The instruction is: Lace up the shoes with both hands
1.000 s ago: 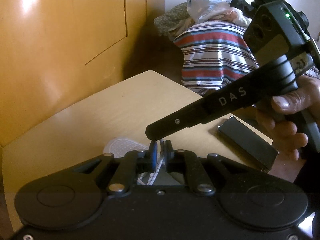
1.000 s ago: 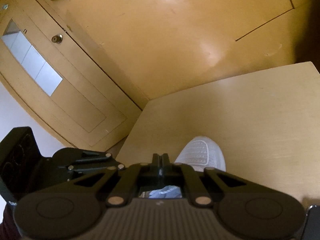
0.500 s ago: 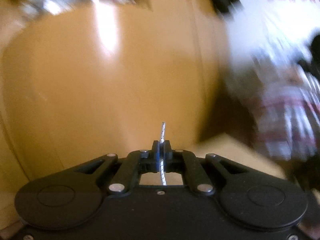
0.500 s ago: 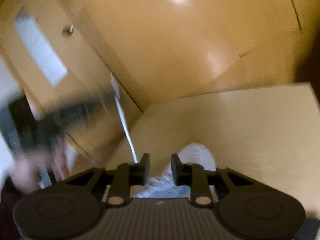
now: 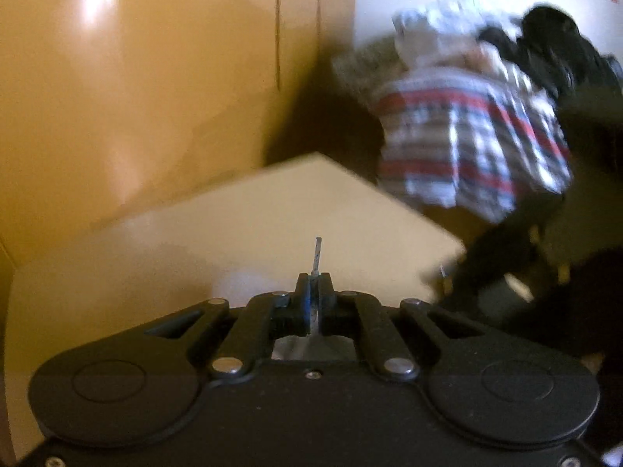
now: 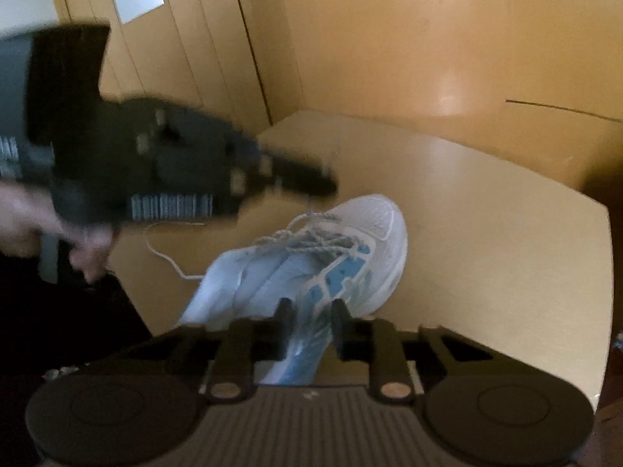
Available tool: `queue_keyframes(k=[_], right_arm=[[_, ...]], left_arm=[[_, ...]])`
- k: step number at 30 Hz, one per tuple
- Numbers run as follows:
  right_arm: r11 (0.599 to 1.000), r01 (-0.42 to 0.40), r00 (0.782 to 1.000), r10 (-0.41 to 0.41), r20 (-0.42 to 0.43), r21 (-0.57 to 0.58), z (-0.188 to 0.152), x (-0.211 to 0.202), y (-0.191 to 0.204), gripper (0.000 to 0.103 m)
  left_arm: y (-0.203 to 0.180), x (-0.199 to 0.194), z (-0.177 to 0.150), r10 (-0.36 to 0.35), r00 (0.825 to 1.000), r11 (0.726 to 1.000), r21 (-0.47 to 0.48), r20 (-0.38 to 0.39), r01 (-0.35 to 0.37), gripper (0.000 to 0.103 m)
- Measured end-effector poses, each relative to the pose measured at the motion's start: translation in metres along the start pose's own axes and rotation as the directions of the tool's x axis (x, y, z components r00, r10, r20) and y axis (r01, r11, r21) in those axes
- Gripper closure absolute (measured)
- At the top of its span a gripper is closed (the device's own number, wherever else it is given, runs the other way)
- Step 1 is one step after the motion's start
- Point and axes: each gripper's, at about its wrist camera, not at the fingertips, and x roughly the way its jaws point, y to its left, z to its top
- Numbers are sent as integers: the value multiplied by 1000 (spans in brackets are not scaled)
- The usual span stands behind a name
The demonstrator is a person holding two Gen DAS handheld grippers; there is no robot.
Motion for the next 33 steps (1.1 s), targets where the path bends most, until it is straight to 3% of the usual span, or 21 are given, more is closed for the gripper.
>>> queue_keyframes(k=[4, 16, 33], right_arm=[[999, -13, 1000, 14, -1, 29, 0, -4, -2, 87], [992, -54, 999, 54, 4, 118, 2, -9, -14, 87], [990, -65, 998, 65, 4, 128, 0, -10, -17, 87]], left_arm=[[-8, 10, -9, -16, 994, 999, 36, -104, 20, 103], [-18, 22, -13, 22, 979, 999, 37, -203, -15, 103], [-17, 38, -15, 48, 977, 999, 25, -209, -44, 103]])
